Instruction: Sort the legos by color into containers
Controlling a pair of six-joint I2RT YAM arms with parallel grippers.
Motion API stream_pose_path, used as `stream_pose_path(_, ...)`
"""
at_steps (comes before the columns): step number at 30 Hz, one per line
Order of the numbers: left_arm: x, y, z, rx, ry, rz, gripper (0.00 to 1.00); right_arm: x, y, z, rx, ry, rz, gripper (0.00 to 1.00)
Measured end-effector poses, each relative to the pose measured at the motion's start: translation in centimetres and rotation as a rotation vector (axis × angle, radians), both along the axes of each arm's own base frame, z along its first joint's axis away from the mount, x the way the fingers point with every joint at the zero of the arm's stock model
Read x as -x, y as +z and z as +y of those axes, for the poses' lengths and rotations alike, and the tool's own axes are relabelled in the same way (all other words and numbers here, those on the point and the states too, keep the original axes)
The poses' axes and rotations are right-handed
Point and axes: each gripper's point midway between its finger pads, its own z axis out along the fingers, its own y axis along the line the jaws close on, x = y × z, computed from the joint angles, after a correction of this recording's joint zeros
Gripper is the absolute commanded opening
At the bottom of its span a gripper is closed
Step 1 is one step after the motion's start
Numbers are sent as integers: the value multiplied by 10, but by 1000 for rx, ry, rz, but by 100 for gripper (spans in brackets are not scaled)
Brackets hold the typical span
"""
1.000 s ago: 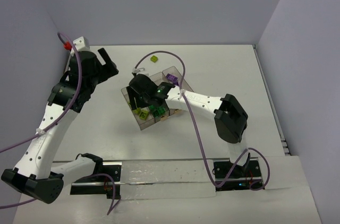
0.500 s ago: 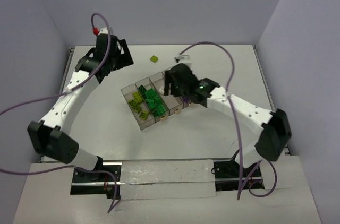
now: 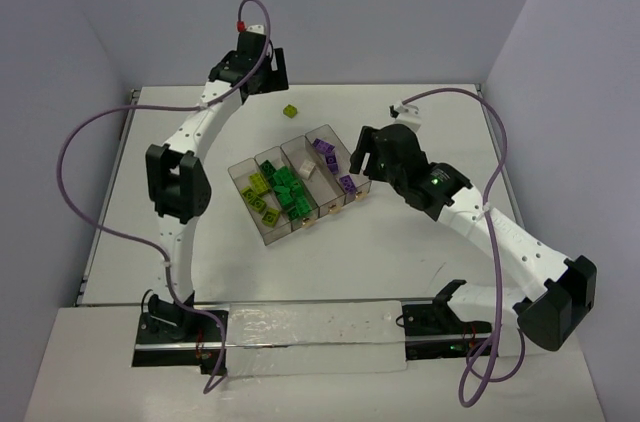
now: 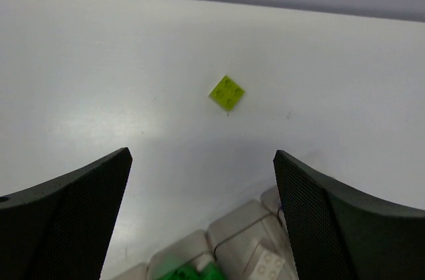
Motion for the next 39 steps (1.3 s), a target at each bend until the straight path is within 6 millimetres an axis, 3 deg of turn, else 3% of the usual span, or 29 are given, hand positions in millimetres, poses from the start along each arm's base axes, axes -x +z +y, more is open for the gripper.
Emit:
stream_pose_path(3, -19, -27, -10, 8, -14, 2, 96, 3, -8, 0, 3, 3, 19, 79)
stream_pose_path(7, -28, -67, -22, 40, -28, 42, 96, 5, -13, 2, -1, 14, 35, 79)
stream_pose_path(15, -47, -118, -48, 161, -32, 67, 96, 9, -15, 10, -29, 48, 53, 79)
stream_pose_path(19, -51, -127, -56, 225, -13, 72, 93, 10, -17, 13, -40, 63, 65, 79)
stream_pose_path(25, -65, -125, -69, 353, 32, 48, 91, 11, -18, 18, -52, 84, 73, 79)
stream_pose_path(39, -76, -127, -69, 467, 123, 46, 91, 12, -17, 22, -66, 103, 76, 79)
